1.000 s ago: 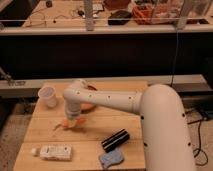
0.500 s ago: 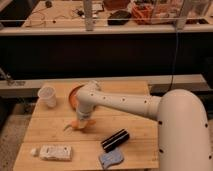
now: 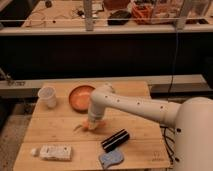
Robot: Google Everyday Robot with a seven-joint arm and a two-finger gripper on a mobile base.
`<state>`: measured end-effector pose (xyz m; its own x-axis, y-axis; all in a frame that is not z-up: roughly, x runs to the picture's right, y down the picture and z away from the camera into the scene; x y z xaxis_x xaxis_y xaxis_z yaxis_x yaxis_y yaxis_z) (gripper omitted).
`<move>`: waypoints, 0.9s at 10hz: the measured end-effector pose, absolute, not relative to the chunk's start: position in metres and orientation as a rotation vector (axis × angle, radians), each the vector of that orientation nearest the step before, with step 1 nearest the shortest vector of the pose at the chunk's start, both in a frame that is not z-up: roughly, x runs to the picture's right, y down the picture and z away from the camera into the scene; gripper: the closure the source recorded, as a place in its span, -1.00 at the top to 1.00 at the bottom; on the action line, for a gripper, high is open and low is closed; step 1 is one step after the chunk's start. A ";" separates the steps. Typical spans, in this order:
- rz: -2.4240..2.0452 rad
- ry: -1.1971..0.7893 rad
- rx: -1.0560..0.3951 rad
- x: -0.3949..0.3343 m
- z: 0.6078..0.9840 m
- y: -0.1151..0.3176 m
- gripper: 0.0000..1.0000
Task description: Drag the pepper across the table
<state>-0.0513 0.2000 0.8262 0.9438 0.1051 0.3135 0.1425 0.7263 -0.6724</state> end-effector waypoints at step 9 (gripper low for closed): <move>0.106 -0.327 -0.744 0.076 0.840 0.212 -1.00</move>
<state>0.0759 0.2121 0.8397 0.9443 0.2090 0.2541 0.0206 0.7332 -0.6797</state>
